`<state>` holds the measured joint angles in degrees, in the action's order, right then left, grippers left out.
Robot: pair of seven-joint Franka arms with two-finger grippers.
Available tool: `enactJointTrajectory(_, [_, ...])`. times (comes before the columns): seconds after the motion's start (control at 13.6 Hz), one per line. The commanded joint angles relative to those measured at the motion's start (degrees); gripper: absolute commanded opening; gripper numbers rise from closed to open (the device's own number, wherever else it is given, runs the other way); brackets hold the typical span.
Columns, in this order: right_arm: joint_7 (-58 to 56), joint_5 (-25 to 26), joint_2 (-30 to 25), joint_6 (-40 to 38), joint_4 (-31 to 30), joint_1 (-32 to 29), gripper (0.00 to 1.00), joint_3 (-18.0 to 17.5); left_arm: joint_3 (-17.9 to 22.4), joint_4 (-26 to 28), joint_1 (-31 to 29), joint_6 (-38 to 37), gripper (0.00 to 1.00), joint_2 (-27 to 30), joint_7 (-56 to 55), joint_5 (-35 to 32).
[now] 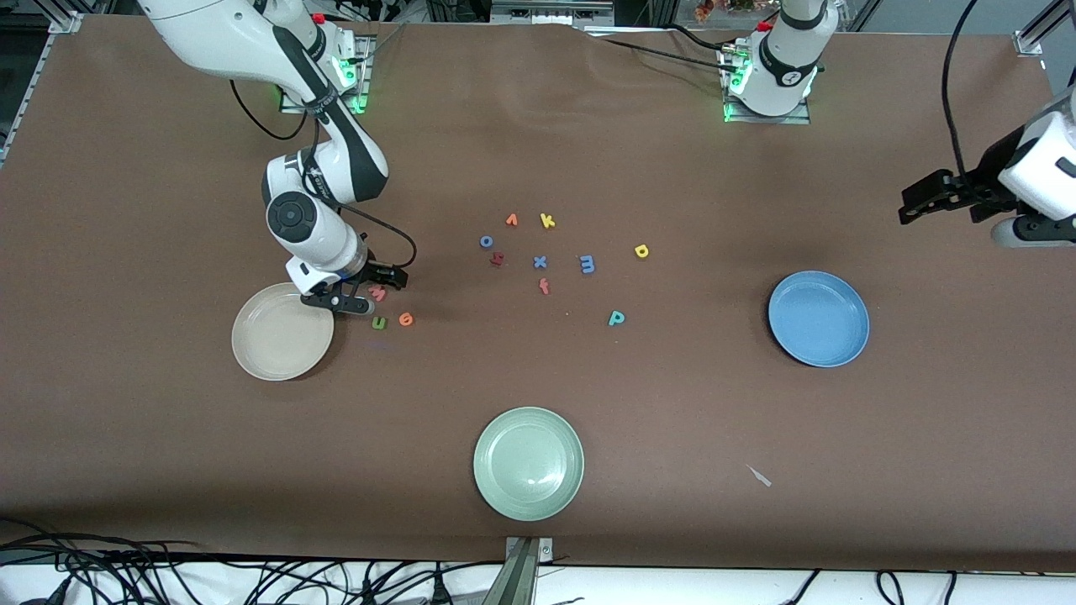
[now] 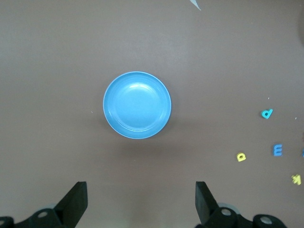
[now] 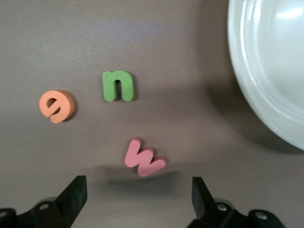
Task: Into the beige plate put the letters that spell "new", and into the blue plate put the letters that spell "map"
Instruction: 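Move the right gripper over the pink letter m beside the white plate, then grasp the pink m with the right gripper while the left gripper reaches the blue E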
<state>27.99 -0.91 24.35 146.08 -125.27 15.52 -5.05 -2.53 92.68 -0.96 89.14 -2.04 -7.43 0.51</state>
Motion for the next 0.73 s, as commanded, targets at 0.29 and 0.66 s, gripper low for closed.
enactJointTrajectory(0.29, [1.3,2.4,0.8,3.2,-1.7,0.2,0.87,0.9,-2.7,-0.4,8.7,4.8,1.0,-10.8,-6.8,1.2])
enactJointTrajectory(0.66, [1.3,2.4,1.7,4.5,-1.7,0.3,0.79,1.0,-3.8,0.2,17.5,14.6,1.0,-18.5,-15.6,1.7])
